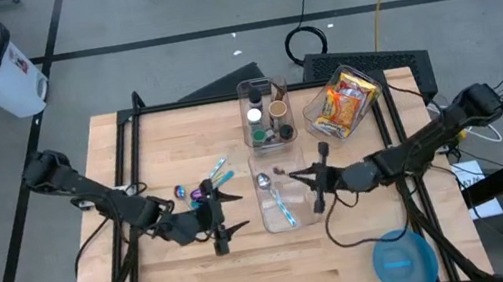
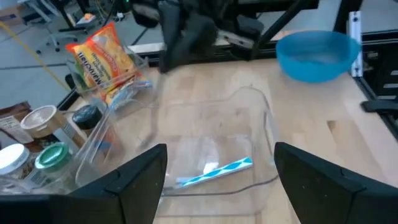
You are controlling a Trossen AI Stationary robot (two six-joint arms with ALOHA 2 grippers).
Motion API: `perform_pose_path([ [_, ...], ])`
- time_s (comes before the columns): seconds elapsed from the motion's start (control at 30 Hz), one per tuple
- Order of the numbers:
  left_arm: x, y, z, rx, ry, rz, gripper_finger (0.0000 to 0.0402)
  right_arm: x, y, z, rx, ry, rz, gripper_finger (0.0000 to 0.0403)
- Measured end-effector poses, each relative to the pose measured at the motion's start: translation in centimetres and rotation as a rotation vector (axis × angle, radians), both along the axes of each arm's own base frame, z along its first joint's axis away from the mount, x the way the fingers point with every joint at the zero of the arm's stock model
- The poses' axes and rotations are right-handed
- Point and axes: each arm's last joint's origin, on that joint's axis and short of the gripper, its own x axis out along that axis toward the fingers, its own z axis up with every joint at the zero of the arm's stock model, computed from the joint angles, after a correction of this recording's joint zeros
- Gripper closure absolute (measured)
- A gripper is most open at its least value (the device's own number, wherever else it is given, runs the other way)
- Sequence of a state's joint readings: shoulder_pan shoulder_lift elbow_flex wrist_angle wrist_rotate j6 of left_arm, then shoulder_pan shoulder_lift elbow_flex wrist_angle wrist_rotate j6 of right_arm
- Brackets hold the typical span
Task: Pick & Place Food Item
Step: Put the bottom violet spoon into the bottom transparent bin
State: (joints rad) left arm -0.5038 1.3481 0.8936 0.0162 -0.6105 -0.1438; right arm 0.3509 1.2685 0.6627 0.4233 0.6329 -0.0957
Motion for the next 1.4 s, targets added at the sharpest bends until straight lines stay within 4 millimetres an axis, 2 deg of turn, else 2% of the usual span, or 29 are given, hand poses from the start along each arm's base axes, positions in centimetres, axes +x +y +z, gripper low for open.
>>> perform_pose_path([
  [0.17, 0.3, 0.5, -0.2, -0.019, 0.003, 0.027, 0.0099, -0.4, -0.5, -1.3, 0.204, 0.145, 0.117, 0.0403],
  [0.4, 0.4, 0.9, -0.4, -0.037, 0.018, 0.046, 0.0104, -0.4, -0.2, -1.4, 0.376, 0.182, 0.303, 0.0403],
  [0.67, 0.4, 0.9, -0.3, -0.038, 0.018, 0.045, 0.0105, -0.3, -0.2, -1.5, 0.406, 0.179, 0.296, 0.0403],
  [0.93, 0.4, 0.9, -0.3, -0.041, 0.016, 0.046, 0.0105, 1.5, -0.9, -2.3, 0.454, 0.144, 0.396, 0.0403],
  [1.13, 0.4, 0.9, -0.3, -0.041, 0.017, 0.045, 0.0105, 2.8, -2.0, -3.2, 0.456, 0.118, 0.385, 0.0403],
  [1.4, 0.4, 0.9, -0.4, -0.042, 0.019, 0.046, 0.0105, 2.2, -2.5, -2.4, 0.441, 0.108, 0.365, 0.0403],
])
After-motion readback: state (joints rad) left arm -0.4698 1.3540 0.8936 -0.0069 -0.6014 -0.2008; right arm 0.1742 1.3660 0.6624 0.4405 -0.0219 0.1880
